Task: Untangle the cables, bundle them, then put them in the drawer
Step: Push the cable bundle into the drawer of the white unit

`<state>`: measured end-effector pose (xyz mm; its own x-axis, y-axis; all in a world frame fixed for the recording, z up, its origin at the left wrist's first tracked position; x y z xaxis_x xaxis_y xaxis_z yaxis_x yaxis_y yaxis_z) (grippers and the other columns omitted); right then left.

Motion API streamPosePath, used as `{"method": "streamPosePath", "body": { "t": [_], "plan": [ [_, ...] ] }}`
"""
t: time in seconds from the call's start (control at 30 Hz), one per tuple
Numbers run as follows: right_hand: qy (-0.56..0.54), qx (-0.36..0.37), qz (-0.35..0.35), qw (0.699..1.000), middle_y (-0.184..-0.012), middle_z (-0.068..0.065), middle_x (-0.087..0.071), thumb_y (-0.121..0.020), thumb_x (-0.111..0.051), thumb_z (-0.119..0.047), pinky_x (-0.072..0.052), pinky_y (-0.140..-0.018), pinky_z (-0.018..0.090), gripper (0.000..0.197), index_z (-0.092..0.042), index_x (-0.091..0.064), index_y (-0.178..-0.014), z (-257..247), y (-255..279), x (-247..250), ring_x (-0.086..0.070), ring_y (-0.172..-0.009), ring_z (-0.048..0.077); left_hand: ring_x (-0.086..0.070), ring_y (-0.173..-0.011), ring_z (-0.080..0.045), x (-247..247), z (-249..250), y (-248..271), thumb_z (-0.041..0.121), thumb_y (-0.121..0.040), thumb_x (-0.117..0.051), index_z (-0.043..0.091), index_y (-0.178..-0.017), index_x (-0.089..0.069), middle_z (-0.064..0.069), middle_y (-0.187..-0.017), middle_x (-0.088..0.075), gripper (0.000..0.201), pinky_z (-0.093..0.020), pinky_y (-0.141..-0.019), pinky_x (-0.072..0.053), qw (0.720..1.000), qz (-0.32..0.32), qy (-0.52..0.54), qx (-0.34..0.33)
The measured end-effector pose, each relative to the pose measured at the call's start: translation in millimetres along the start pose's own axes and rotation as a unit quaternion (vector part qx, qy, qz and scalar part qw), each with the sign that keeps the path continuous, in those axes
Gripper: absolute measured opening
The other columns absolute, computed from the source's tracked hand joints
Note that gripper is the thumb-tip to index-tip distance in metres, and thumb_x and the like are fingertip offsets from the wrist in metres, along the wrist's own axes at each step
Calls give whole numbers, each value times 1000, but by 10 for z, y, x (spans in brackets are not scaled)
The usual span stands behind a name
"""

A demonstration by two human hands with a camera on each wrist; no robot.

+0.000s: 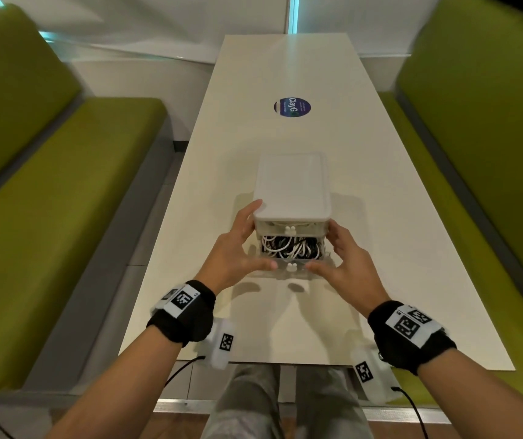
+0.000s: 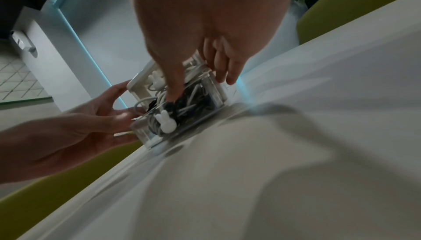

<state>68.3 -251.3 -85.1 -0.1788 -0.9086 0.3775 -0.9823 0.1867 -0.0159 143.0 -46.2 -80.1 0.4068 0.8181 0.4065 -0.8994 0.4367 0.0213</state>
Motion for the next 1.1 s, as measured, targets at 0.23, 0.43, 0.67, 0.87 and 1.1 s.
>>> {"method": "streamPosePath", "body": {
  "t": [0.23, 0.43, 0.67, 0.87, 1.1],
  "plan": [
    [7, -15, -4, 1000, -138, -10, -51, -67, -89, -19, -46, -80, 5, 97, -19, -24, -139, 18, -142, -148, -62, -106, -2, -42, -114, 25, -30, 59, 45, 24, -65, -90, 45, -147, -23, 37, -121, -47, 108, 5, -91, -30, 999, 31, -43, -6],
    [25, -34, 104, 994, -116, -13, -59, -57, -93, -25, -53, -83, 29, 86, -26, -34, -120, 15, -231, -105, -62, -102, 9, -66, -95, -2, 18, 97, -49, 22, -68, -85, 45, -129, -37, 25, -99, -68, 81, -5, -76, -43, 988, 114, -100, 2],
    [35, -59, 112, 991, -92, -12, -58, -55, -95, -26, -49, -66, 25, 77, -16, -38, -107, -17, -276, -61, -59, -84, 3, -69, -97, -17, 19, 151, -65, 23, -70, -83, 41, -125, -34, 10, -103, -74, 76, -34, -85, -51, 984, 119, -136, -7],
    [33, -59, 110, 992, -92, -7, -57, -59, -93, -26, -52, -68, 31, 73, -14, -39, -106, -11, -216, -44, -61, -86, 14, -69, -100, -18, -2, 141, -21, 29, -72, -82, 41, -123, -33, 5, -107, -73, 72, -38, -87, -52, 984, 118, -136, -8],
    [-16, -99, 89, 991, -120, -3, -46, -65, -90, -27, -48, -88, 19, 84, -12, -34, -126, 15, -162, -103, -54, -110, 12, -69, -98, -23, -29, 157, 1, 26, -75, -76, 40, -125, -30, 4, -109, -72, 69, -37, -84, -52, 982, 111, -149, -16]
  ]
}}
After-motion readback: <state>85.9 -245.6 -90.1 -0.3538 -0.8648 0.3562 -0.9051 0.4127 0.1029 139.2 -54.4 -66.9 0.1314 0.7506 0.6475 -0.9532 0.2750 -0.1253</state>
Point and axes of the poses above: each hand's wrist, its own y-axis away from the middle knuckle, its own x-axis out of the back of the hand, z = x × y, the point moved 7 cm from there along -y, towards the middle knuckle
